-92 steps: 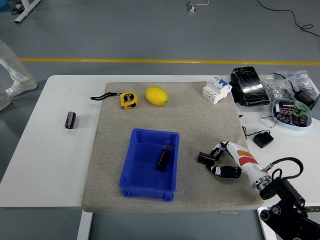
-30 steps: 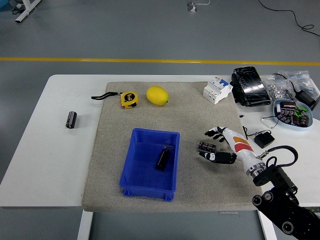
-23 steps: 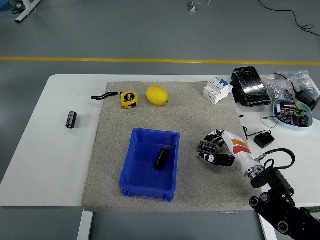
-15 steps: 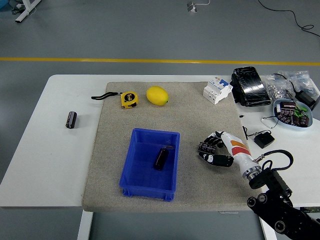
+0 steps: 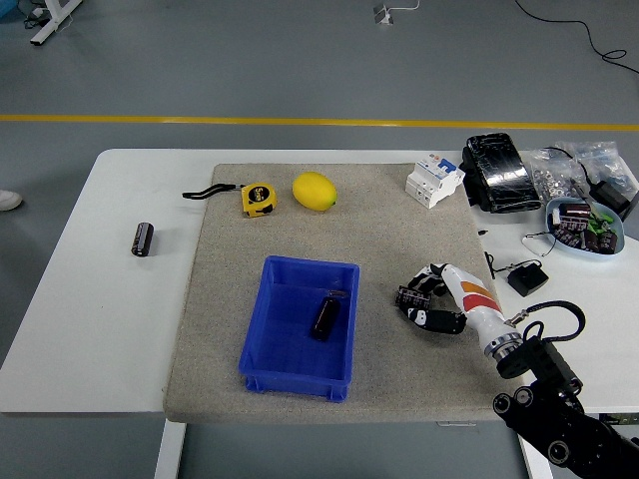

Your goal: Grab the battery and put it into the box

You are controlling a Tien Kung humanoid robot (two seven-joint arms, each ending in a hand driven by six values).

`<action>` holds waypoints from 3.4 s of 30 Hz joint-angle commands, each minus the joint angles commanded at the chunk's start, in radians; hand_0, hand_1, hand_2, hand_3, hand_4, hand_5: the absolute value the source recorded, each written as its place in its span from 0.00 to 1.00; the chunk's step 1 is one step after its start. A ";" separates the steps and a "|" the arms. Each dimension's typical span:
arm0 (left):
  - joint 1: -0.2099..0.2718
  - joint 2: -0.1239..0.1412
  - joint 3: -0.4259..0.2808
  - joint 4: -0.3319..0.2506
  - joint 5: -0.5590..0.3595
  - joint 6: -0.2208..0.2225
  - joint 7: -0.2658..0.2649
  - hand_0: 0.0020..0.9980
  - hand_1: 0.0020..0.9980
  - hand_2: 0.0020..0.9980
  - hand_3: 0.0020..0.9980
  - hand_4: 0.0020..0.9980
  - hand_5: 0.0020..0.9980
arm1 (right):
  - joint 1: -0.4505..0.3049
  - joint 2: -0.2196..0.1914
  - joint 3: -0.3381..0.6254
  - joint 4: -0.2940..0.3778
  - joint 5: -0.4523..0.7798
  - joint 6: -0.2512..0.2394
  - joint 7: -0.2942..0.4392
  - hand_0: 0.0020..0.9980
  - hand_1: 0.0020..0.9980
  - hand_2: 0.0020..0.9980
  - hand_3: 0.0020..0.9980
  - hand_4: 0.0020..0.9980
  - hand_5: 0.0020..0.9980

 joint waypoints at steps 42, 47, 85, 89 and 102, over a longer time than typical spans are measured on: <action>0.003 0.011 -0.013 0.001 0.026 -0.004 0.007 0.74 0.67 0.70 0.63 0.68 0.64 | 0.040 -0.045 0.071 0.132 -0.014 0.022 -0.020 0.29 0.38 0.43 0.44 0.75 0.10; 0.003 0.013 -0.009 0.003 0.018 -0.003 0.004 0.74 0.67 0.70 0.63 0.67 0.64 | 0.054 -0.050 0.075 0.190 -0.028 0.029 -0.030 0.29 0.38 0.43 0.44 0.74 0.10; 0.006 0.017 -0.017 0.003 0.035 -0.005 0.014 0.74 0.67 0.70 0.63 0.68 0.63 | 0.185 -0.048 -0.232 0.340 -0.174 0.230 -0.090 0.74 0.72 0.80 0.89 0.97 0.20; 0.007 0.017 -0.016 0.003 0.035 -0.005 0.014 0.74 0.67 0.70 0.63 0.68 0.63 | 0.169 -0.055 -0.210 0.341 -0.175 0.230 -0.089 0.74 0.72 0.80 0.89 0.97 0.20; 0.010 0.017 -0.027 0.002 0.053 -0.006 0.022 0.74 0.67 0.70 0.63 0.68 0.64 | 0.154 -0.068 -0.131 0.351 -0.149 0.216 -0.081 0.72 0.69 0.79 0.86 1.00 0.24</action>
